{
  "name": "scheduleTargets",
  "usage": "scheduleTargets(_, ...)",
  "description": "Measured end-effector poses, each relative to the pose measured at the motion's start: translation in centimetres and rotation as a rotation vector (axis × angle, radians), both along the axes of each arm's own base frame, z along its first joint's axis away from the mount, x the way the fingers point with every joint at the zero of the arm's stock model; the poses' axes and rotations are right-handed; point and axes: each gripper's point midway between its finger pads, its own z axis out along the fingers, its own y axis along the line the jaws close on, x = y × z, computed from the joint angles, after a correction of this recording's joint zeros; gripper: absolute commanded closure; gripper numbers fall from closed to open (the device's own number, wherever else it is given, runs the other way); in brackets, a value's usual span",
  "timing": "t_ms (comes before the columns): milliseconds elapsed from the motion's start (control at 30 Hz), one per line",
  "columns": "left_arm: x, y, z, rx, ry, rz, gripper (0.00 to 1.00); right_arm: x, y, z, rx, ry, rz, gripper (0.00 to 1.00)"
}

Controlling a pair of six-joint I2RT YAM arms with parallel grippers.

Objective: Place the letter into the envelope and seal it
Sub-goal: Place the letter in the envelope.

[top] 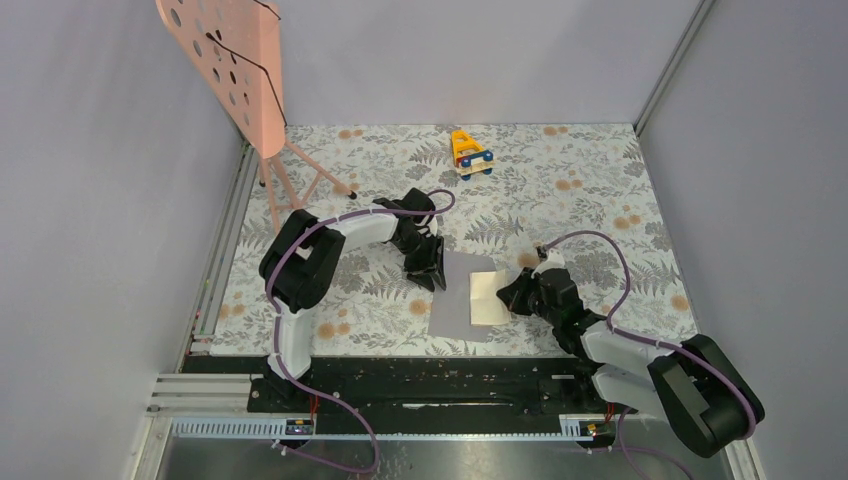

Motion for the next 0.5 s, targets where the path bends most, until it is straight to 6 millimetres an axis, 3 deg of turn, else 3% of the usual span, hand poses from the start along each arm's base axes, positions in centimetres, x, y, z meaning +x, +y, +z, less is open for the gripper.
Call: scheduleTargets(500, -0.5, -0.3, 0.0, -0.033, 0.022, 0.016, 0.63, 0.0, -2.2, 0.6, -0.067, -0.022, -0.203, 1.00)
